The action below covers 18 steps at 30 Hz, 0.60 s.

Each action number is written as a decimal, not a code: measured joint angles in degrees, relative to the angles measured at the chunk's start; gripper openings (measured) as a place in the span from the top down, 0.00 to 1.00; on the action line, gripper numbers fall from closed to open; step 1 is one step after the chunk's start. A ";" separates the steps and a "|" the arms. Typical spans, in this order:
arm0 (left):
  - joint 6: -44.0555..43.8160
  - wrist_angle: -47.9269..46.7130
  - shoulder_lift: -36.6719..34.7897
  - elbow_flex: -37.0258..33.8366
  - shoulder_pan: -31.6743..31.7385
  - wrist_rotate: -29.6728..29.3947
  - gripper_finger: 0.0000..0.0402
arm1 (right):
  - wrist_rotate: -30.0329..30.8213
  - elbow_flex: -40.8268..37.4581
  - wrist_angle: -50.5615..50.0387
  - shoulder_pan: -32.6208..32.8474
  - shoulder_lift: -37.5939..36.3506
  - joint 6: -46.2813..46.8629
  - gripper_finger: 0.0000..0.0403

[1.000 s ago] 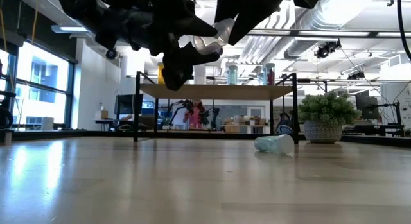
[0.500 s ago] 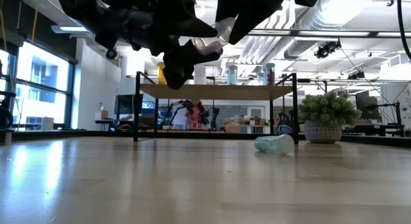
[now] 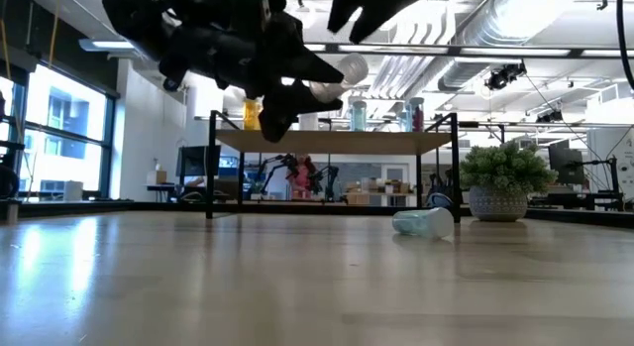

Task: Pick and place medicine bottles onto shelf by color
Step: Put the transparent pill bottle on the shelf and aligned with the other transparent pill bottles

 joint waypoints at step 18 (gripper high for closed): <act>16.79 12.40 0.00 -0.02 5.39 -0.07 0.64 | 1.91 -0.02 14.72 -9.08 -15.12 11.12 0.56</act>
